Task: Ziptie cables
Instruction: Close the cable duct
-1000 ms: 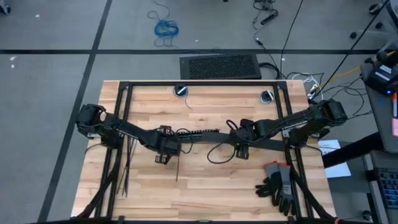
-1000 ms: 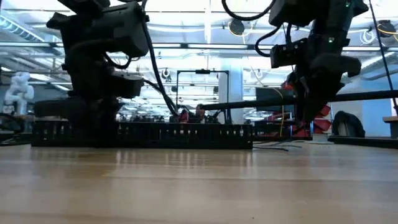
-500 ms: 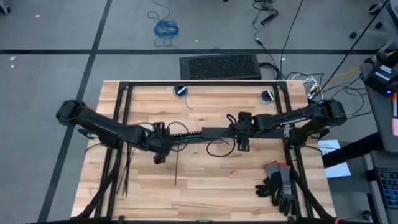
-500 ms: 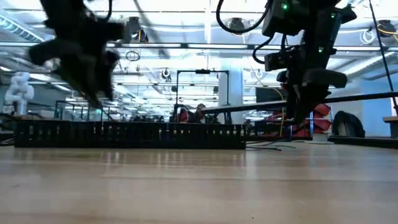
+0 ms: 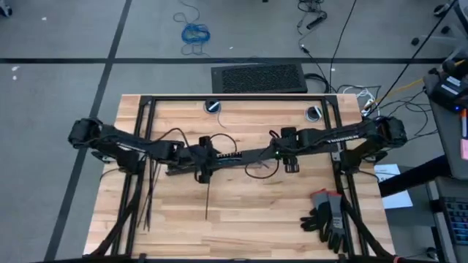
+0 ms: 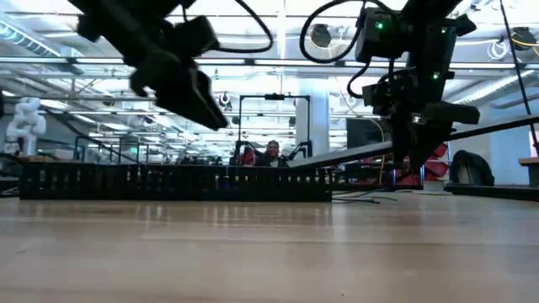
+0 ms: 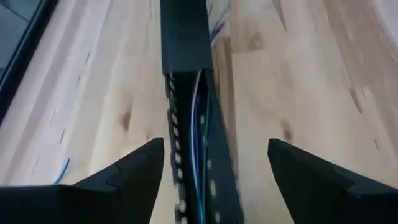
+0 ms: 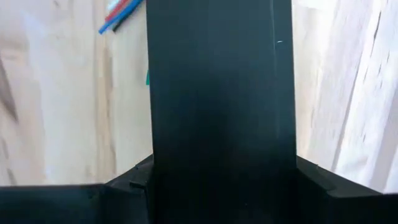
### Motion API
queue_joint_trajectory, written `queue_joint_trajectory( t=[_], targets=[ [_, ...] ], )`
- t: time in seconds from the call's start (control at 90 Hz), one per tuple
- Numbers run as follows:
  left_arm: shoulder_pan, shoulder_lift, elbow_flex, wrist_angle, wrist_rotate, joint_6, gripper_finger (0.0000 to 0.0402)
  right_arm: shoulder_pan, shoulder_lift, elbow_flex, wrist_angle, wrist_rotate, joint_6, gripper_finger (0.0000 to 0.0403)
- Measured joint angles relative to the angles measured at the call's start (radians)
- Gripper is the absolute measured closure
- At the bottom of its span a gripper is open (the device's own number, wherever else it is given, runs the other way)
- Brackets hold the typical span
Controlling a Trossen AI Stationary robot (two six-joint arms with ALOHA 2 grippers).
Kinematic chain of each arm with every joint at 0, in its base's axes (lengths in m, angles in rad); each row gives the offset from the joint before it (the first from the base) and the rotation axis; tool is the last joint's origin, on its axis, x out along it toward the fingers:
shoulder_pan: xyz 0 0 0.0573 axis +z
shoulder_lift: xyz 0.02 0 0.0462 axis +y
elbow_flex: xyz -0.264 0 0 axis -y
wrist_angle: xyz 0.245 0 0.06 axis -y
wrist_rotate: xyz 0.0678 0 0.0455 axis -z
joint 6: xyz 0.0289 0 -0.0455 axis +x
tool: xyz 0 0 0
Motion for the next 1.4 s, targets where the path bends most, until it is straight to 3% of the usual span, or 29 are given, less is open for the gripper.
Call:
queue_joint_trajectory(
  t=[0.256,0.467,0.611,0.811,1.211,1.4],
  targets=[
    [0.077,0.151,0.001,0.191,0.063,-0.032,0.0108,0.01,-0.113,0.0,-0.008,-0.037,0.01,0.0195],
    [0.113,0.25,0.014,0.393,0.092,-0.055,0.0108,0.014,-0.216,0.002,-0.122,-0.016,0.047,0.0195],
    [0.13,0.33,0.077,0.373,0.156,-0.064,0.0108,0.022,-0.252,0.001,-0.187,-0.028,0.113,0.0195],
    [0.159,0.39,0.157,0.326,0.14,-0.117,0.0108,0.022,-0.261,0.001,-0.202,-0.03,0.121,0.0195],
    [0.171,0.523,0.183,0.33,0.174,-0.24,0.0108,0.022,-0.261,0.0,-0.191,-0.025,0.049,0.0195],
    [0.163,0.523,0.183,0.303,0.196,-0.235,0.0118,0.022,-0.264,-0.053,-0.04,-0.029,-0.01,0.0195]
  ],
)
